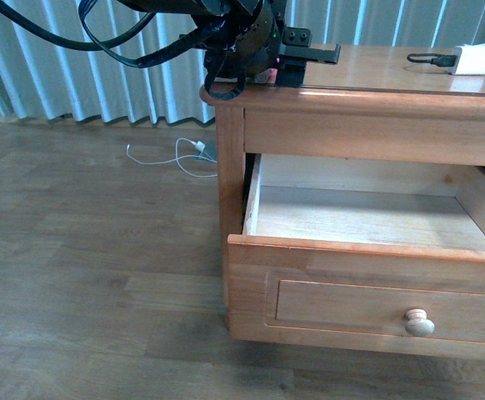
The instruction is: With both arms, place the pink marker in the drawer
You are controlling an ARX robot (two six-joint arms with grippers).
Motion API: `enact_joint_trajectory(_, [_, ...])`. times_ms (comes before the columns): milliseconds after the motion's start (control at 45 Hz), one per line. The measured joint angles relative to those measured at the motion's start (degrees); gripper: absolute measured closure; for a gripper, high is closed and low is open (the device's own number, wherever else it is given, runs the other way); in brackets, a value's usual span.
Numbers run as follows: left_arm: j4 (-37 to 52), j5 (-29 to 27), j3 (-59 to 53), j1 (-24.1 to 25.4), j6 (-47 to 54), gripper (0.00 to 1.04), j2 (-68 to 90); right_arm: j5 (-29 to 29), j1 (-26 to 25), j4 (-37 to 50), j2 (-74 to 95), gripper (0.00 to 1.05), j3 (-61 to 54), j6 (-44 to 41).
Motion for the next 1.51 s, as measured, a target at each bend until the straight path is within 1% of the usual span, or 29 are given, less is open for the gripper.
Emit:
enact_joint_trajectory(22, [0.0,0.1,0.0,0.0,0.1,0.66,0.0,0.0,0.0,0.0,0.0,0.09,0.0,0.0])
enact_joint_trajectory(44, [0.0,0.3,0.0,0.0,0.2,0.72,0.0,0.0,0.0,0.0,0.0,0.09,0.0,0.0])
enact_joint_trajectory(67, [0.0,0.5,0.0,0.0,0.2,0.73,0.0,0.0,0.0,0.0,0.0,0.09,0.0,0.0])
enact_joint_trajectory(111, [0.2,0.8,-0.3,0.0,0.4,0.81,-0.1,0.0,0.0,0.0,0.0,0.09,0.0,0.0])
enact_joint_trajectory(200, [0.9,1.3,-1.3,0.1,0.6,0.89,-0.5,0.0,0.0,0.0,0.0,0.09,0.0,0.0])
enact_joint_trajectory(400, [4.7,3.4,-6.6,0.1,0.7,0.9,-3.6,0.0,0.0,0.0,0.0,0.09,0.0,0.0])
enact_joint_trajectory(511, [8.7,8.3,-12.4,-0.4,2.4,0.9,-6.8,0.0,0.0,0.0,0.0,0.09,0.0,0.0])
enact_joint_trajectory(622, [10.6,12.3,-17.7,-1.4,5.1,0.9,-10.8,0.0,0.0,0.0,0.0,0.09,0.0,0.0])
enact_joint_trajectory(844, [10.8,20.0,-26.8,-5.0,10.8,0.9,-18.8,0.0,0.0,0.0,0.0,0.09,0.0,0.0])
enact_joint_trajectory(956, [9.9,22.0,-29.6,-6.8,13.4,0.9,-20.1,0.0,0.0,0.0,0.0,0.09,0.0,0.0])
enact_joint_trajectory(1044, [9.6,21.7,-30.9,-8.4,15.1,0.9,-19.1,0.0,0.0,0.0,0.0,0.09,0.0,0.0])
enact_joint_trajectory(1156, [9.9,19.3,-30.4,-9.0,15.2,0.9,-15.6,0.0,0.0,0.0,0.0,0.09,0.0,0.0])
enact_joint_trajectory(1378, [10.7,13.4,-24.0,-9.0,12.1,0.9,-5.0,0.0,0.0,0.0,0.0,0.09,0.0,0.0])
enact_joint_trajectory(1511, [11.3,11.7,-21.2,-9.0,10.4,0.9,-0.9,0.0,0.0,0.0,0.0,0.09,0.0,0.0])
